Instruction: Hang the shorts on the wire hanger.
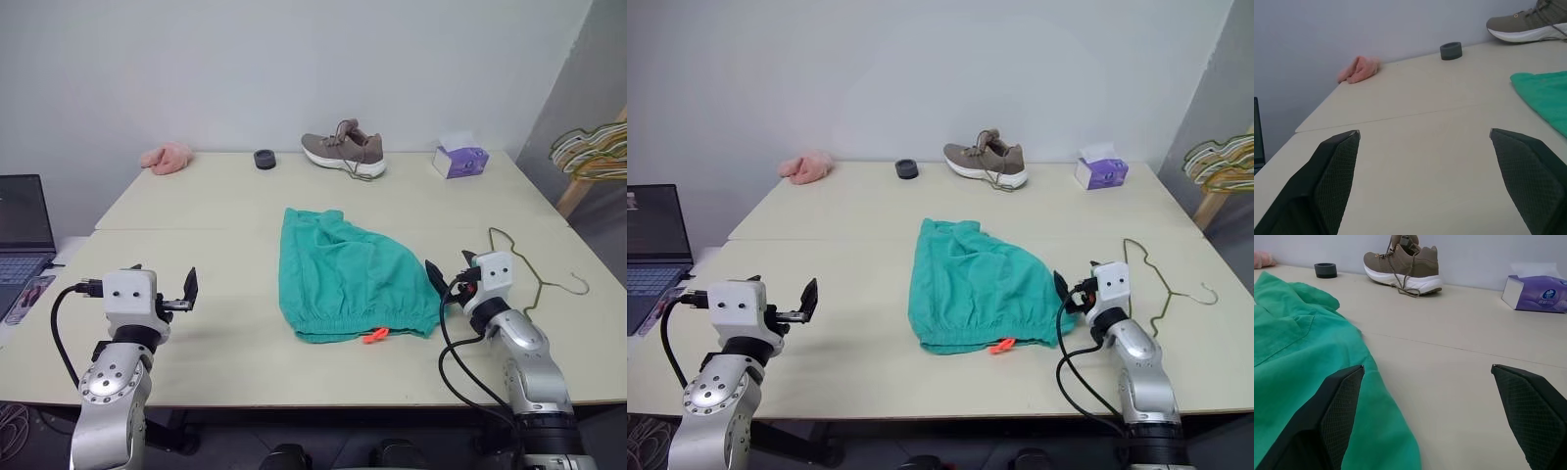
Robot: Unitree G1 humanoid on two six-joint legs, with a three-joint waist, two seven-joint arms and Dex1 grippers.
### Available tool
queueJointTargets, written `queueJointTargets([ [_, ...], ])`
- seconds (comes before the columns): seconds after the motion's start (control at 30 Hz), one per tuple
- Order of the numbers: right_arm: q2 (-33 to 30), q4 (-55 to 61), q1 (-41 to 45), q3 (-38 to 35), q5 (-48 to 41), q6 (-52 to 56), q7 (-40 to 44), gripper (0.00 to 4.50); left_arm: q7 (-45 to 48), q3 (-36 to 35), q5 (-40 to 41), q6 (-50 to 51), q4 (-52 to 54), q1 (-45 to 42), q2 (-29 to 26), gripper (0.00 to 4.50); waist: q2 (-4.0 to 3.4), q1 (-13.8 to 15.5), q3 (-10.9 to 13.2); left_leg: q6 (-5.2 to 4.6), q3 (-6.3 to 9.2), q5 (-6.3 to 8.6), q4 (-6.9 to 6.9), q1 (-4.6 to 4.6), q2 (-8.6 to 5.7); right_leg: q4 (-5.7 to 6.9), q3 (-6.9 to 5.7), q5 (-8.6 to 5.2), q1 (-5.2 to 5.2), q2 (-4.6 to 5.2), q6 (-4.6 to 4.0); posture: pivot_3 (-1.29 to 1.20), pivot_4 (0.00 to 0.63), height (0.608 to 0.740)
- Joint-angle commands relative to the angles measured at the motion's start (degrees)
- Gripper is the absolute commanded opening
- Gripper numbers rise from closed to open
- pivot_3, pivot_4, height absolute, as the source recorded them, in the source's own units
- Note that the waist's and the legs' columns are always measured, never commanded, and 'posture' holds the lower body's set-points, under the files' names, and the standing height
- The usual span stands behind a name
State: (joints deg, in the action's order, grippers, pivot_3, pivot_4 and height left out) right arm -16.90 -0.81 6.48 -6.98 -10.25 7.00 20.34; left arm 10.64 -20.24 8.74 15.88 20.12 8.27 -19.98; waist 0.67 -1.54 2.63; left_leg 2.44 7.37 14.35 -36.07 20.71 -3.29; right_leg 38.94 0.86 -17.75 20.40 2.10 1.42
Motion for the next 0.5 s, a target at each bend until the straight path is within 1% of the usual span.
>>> queueJointTargets([
  [0.03,-0.17,0.94,1.22,0.05,-0.24,-0.66,0.42,4.44,-0.22,-0.83,-0.55,-2.12,1.25,-0.04,-0.35,4.5,0.0,0.02,0.0,0.0,0.0,0.0,0.0,0.0,0.0,0.0,0.0,0.0,0.0,0.0,0.0,-0.02,0.0,0.74],
  [0.17,-0.31,0.96,1.12,0.58,-0.13,-0.83,1.15,4.44,-0.71,-1.1,-1.21,-1.04,1.4,0.63,-0.69,4.5,0.0,0.04,0.0,0.0,0.0,0.0,0.0,0.0,0.0,0.0,0.01,0.0,-0.01,0.0,0.0,-0.01,0.0,0.74],
  [0.5,-0.3,0.79,1.36,0.94,-0.33,-1.19,2.15,4.44,1.18,-1.24,-0.31,-3.05,1.84,1.29,-0.83,4.5,0.0,0.11,0.0,0.0,0.0,0.0,0.0,0.0,0.0,0.0,0.0,0.0,0.0,0.0,0.0,-0.01,0.0,0.74],
])
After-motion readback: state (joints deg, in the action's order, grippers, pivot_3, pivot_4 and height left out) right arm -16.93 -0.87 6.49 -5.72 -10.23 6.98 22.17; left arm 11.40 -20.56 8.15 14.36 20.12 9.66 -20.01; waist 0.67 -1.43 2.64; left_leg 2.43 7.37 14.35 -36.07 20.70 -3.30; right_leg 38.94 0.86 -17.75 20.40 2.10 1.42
